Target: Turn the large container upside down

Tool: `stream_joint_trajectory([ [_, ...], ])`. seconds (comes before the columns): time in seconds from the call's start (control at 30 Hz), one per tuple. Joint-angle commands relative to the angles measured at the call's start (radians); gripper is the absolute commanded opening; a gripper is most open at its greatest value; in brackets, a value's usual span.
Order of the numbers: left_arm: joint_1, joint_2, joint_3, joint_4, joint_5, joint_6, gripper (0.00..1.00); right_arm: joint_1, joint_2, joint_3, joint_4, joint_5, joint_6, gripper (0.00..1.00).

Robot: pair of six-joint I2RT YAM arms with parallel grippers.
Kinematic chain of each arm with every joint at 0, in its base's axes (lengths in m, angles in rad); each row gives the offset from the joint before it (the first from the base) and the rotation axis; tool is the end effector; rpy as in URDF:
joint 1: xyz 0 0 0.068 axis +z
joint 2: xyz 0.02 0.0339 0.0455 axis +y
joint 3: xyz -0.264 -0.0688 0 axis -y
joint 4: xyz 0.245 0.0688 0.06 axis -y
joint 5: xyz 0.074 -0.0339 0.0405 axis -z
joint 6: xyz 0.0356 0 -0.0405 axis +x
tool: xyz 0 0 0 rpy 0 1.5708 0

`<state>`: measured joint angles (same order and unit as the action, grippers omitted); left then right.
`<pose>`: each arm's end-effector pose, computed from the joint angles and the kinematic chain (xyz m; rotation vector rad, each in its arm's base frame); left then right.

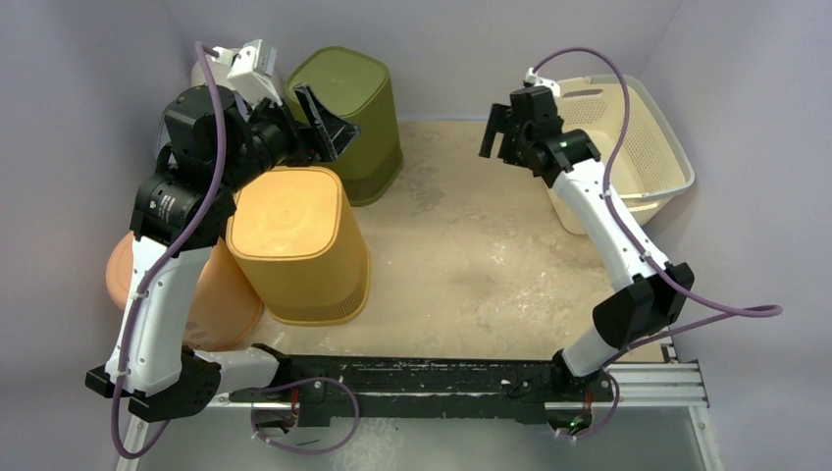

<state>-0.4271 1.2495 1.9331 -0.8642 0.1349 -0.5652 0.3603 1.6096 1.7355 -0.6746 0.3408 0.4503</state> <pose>0.1766 -0.0856 0.5456 -0.0233 1.8263 -0.8323 0.3388 0.1149 0.4115 0.2937 2.0666 0.1308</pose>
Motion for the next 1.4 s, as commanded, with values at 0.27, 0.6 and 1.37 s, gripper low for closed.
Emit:
stream_joint_trajectory([
  [0.27,-0.005,0.004,-0.052,0.097,0.008,-0.002,0.76,-0.183,0.166,0.097,0.13,0.015,-0.339,0.93],
  [0.6,-0.005,0.022,-0.134,0.15,-0.004,-0.003,0.76,-0.289,0.284,0.154,0.186,-0.05,-0.42,0.91],
  [1.37,-0.005,0.062,-0.224,0.18,0.001,-0.005,0.76,-0.351,0.417,0.032,0.308,-0.121,-0.449,0.5],
])
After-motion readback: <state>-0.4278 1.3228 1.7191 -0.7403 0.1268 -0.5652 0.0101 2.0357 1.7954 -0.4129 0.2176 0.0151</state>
